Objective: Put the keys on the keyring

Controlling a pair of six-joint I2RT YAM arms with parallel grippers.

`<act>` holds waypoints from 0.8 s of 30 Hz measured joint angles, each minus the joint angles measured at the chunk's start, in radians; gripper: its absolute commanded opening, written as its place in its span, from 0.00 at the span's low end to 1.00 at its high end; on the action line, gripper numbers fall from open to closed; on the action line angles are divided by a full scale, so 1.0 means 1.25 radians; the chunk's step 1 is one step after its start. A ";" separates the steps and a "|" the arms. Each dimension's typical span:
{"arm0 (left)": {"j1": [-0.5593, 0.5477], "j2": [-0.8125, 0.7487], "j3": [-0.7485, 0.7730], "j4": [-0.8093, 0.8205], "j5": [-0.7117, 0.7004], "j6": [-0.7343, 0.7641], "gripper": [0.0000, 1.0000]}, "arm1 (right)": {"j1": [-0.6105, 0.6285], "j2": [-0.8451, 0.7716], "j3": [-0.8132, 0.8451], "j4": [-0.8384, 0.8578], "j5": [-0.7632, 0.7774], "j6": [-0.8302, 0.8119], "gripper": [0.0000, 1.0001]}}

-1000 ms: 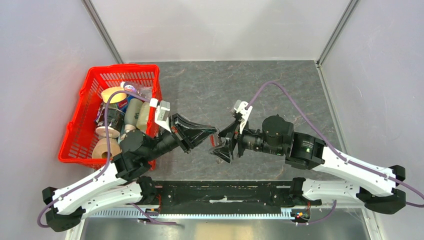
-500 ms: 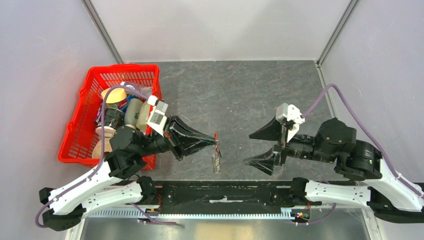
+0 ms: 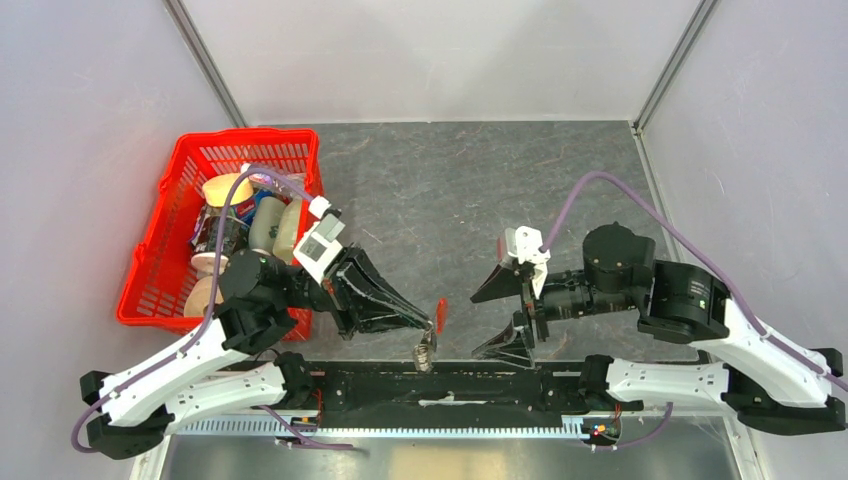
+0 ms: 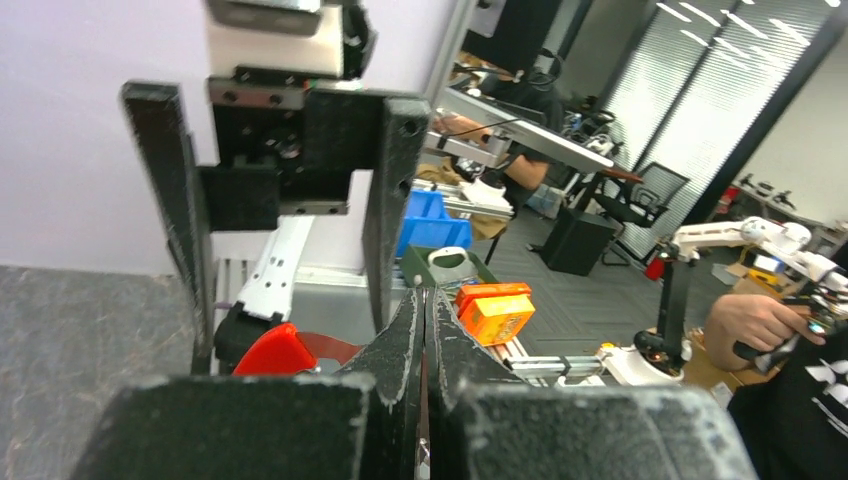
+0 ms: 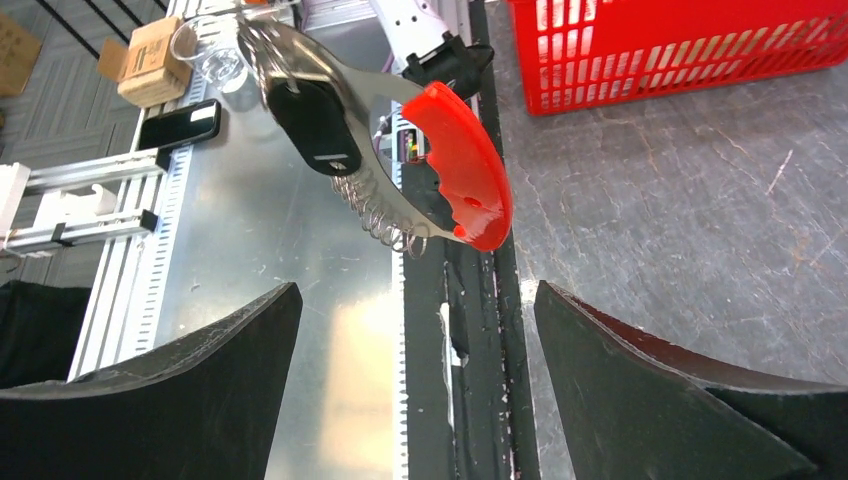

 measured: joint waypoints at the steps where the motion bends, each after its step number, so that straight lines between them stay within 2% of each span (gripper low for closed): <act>1: 0.000 0.000 0.000 0.016 0.010 -0.010 0.02 | 0.000 0.006 0.000 0.001 -0.008 -0.005 0.94; 13: 0.000 0.001 -0.006 0.150 0.101 -0.085 0.02 | 0.000 0.057 0.031 0.029 -0.101 -0.043 0.95; 24: 0.000 0.006 -0.025 0.212 0.110 -0.111 0.02 | 0.000 0.105 0.031 0.131 -0.168 -0.039 0.93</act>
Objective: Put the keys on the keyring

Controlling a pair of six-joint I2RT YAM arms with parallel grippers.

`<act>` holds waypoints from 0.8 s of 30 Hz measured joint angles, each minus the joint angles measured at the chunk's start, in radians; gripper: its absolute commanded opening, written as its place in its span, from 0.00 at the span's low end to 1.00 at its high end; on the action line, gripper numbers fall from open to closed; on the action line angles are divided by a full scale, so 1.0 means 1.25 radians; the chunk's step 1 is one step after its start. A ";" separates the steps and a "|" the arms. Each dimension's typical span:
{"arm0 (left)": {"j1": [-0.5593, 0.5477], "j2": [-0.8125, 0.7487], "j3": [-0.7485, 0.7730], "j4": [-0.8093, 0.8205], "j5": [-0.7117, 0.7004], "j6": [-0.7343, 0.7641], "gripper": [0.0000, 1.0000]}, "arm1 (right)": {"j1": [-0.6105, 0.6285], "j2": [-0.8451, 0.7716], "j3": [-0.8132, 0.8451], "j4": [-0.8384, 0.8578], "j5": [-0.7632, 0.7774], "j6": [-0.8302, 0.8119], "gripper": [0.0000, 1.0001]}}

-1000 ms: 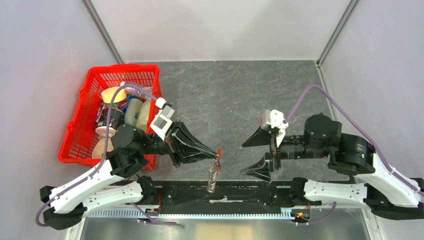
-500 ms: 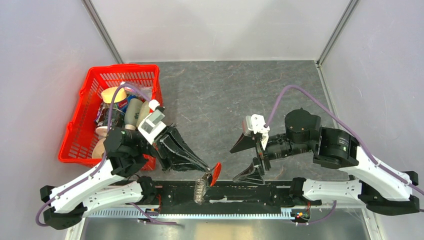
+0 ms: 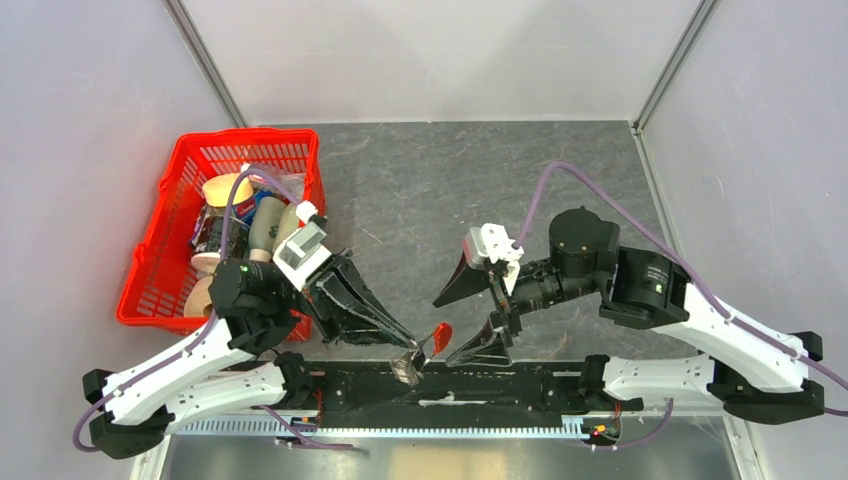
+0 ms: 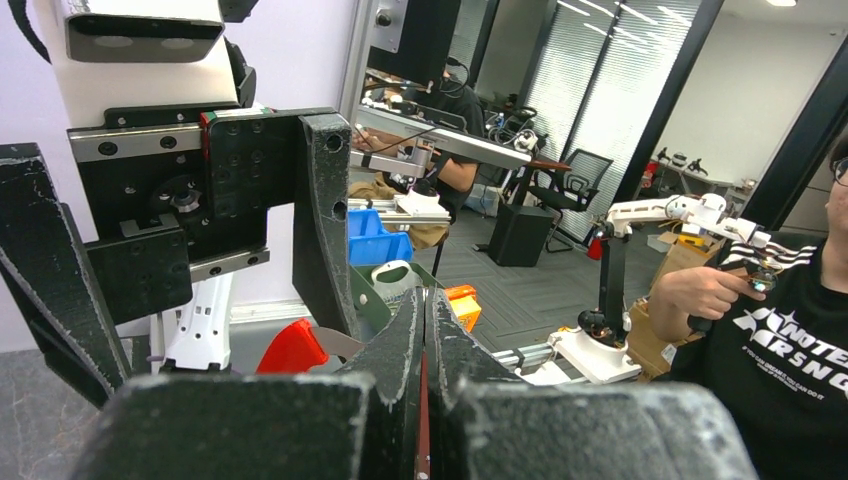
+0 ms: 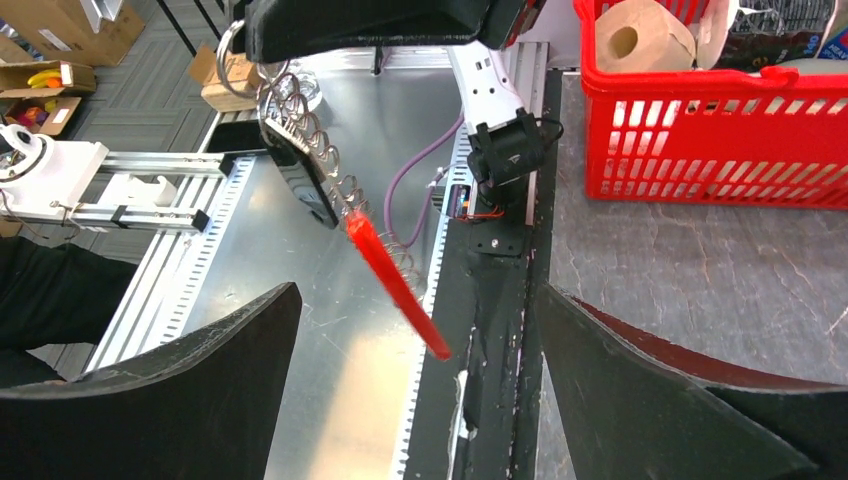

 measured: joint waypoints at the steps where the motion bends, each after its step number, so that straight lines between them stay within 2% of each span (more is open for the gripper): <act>1: 0.000 0.000 0.000 0.001 0.000 0.000 0.02 | 0.000 0.004 0.000 0.006 -0.003 0.000 0.92; 14: 0.000 0.002 0.000 0.001 0.000 0.000 0.02 | 0.000 0.028 -0.025 0.092 -0.079 0.039 0.63; 18: 0.000 0.005 0.000 0.001 -0.001 0.000 0.02 | 0.000 0.028 -0.052 0.123 -0.103 0.063 0.49; 21: 0.000 0.008 0.000 0.001 -0.002 0.000 0.02 | 0.000 0.028 -0.056 0.134 -0.111 0.075 0.31; 24: 0.000 0.011 0.000 0.001 -0.004 0.000 0.02 | 0.000 0.027 -0.057 0.142 -0.119 0.083 0.28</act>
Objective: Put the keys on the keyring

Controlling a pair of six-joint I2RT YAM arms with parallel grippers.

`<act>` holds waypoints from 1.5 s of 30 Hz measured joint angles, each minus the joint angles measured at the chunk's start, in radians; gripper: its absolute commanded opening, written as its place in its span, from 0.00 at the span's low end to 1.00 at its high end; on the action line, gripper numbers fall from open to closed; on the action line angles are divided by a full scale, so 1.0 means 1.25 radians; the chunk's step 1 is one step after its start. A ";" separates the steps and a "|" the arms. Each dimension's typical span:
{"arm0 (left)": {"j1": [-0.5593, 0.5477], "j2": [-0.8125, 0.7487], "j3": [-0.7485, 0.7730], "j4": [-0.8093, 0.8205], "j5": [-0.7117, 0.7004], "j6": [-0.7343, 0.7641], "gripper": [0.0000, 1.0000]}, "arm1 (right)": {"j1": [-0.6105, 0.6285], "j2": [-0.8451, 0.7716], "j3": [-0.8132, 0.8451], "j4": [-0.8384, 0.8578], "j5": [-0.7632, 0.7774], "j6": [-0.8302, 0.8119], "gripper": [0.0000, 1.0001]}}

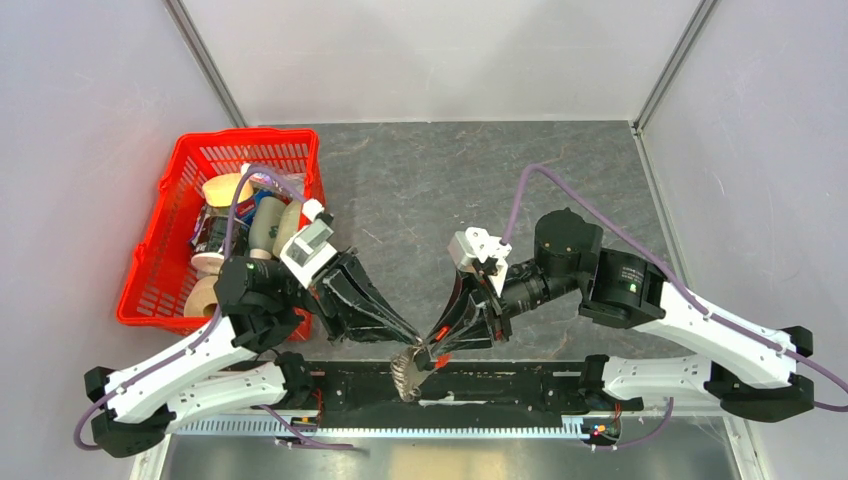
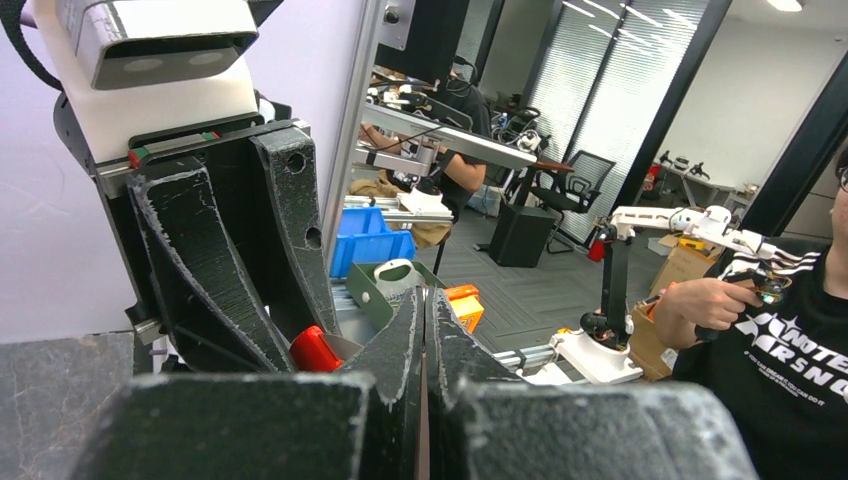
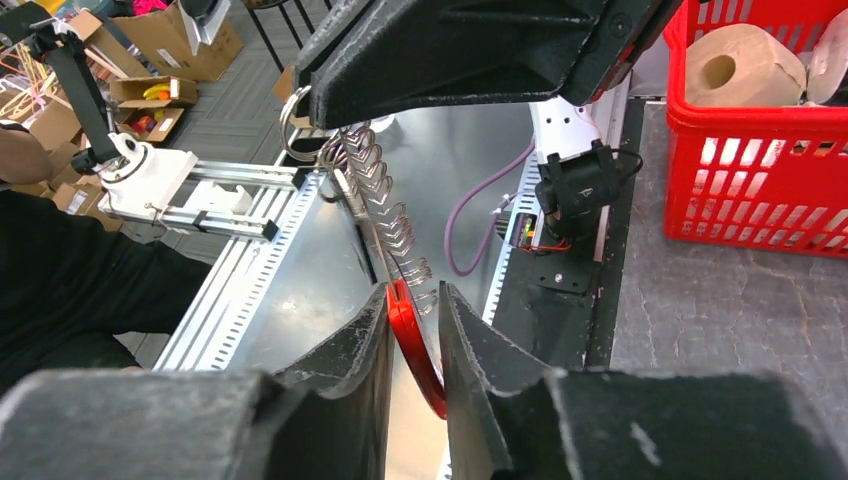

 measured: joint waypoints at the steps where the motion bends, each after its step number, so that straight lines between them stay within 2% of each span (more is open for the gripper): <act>1: 0.000 0.001 0.000 0.000 -0.002 0.000 0.02 | 0.000 -0.001 -0.001 0.002 -0.002 0.003 0.27; 2: 0.000 0.001 0.000 0.000 -0.003 0.000 0.02 | 0.000 -0.002 -0.002 0.003 -0.004 0.003 0.25; 3: 0.000 0.001 0.000 0.000 -0.004 0.000 0.02 | 0.000 -0.004 -0.004 0.004 -0.005 0.003 0.18; 5: 0.000 0.000 0.000 -0.001 -0.006 0.001 0.02 | 0.000 -0.010 -0.009 0.006 -0.011 0.002 0.00; 10: 0.002 -0.005 0.000 -0.014 -0.026 0.010 0.04 | 0.005 -0.038 -0.030 0.016 -0.015 0.012 0.00; 13: 0.001 -0.015 0.000 -0.042 -0.044 0.031 0.23 | 0.005 -0.045 -0.034 0.016 -0.009 0.023 0.00; 15: 0.001 -0.023 0.002 -0.075 -0.056 0.052 0.29 | 0.005 -0.047 -0.036 0.017 -0.001 0.032 0.00; 29: 0.002 -0.092 0.008 -0.293 -0.161 0.194 0.32 | 0.004 -0.049 -0.038 -0.064 0.082 0.037 0.00; 39: 0.001 -0.233 0.004 -0.450 -0.390 0.291 0.34 | 0.004 -0.059 -0.060 -0.113 0.175 0.031 0.00; 45: 0.001 -0.280 -0.023 -0.492 -0.484 0.309 0.34 | -0.012 0.029 -0.060 -0.129 0.259 0.046 0.00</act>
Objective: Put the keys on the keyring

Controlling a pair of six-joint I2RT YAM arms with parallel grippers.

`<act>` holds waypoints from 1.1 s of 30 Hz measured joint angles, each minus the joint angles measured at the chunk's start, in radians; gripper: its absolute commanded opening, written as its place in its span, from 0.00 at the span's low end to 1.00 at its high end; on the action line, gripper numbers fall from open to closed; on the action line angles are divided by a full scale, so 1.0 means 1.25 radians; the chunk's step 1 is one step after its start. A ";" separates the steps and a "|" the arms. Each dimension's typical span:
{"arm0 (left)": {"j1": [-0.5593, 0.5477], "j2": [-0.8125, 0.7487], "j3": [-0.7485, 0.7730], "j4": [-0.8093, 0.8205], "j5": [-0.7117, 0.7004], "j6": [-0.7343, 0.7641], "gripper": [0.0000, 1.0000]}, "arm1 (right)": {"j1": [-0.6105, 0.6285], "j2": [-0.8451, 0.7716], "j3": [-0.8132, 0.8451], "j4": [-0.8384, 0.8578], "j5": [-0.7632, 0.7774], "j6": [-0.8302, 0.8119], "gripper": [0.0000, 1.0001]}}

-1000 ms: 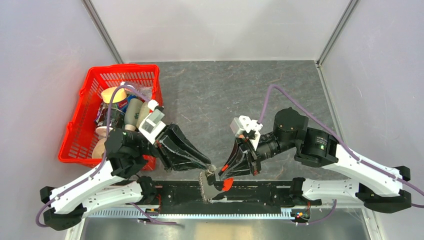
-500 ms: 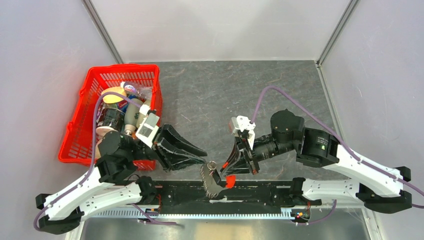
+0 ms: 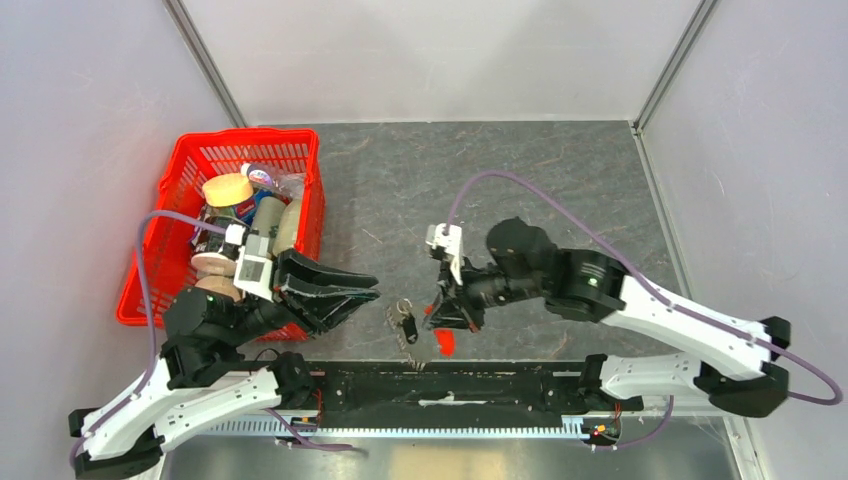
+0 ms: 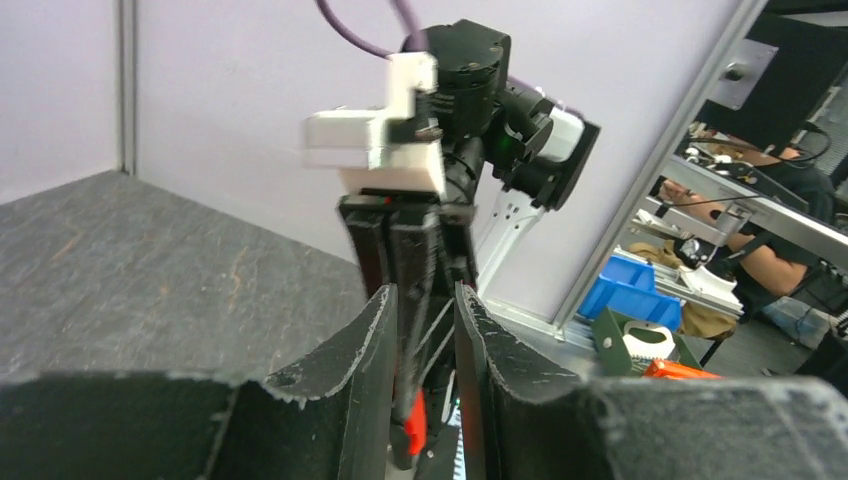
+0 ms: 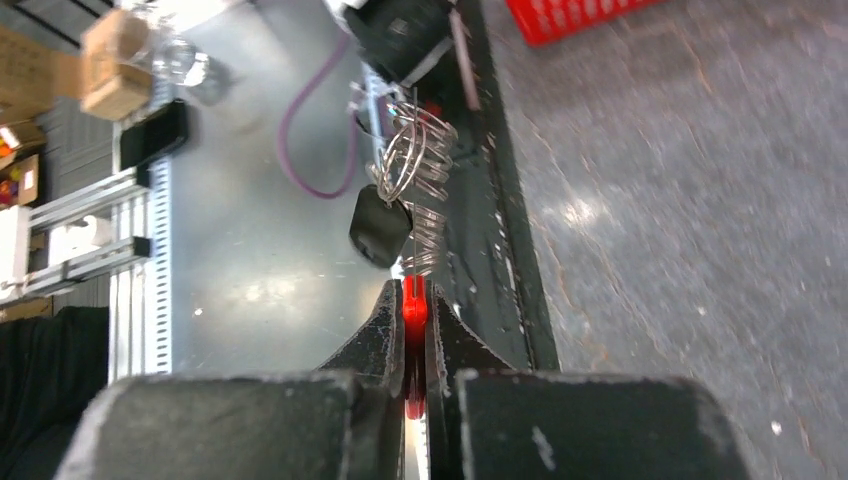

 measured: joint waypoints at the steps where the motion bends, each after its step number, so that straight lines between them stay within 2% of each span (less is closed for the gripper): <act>1: 0.000 -0.002 -0.006 -0.006 -0.008 0.000 0.34 | -0.010 0.024 0.002 -0.008 0.009 0.004 0.00; 11: 0.000 -0.038 -0.056 -0.051 -0.046 0.000 0.34 | -0.215 0.234 0.024 -0.086 0.027 0.104 0.00; 21: 0.000 -0.062 -0.078 -0.064 -0.053 -0.001 0.34 | -0.236 0.417 0.077 -0.156 0.058 0.138 0.00; 30: 0.000 -0.072 -0.083 -0.069 -0.053 -0.001 0.34 | -0.293 0.501 0.047 -0.159 -0.049 0.126 0.00; 33: 0.000 -0.072 -0.085 -0.070 -0.053 -0.001 0.34 | -0.308 0.519 0.033 -0.167 -0.032 0.126 0.00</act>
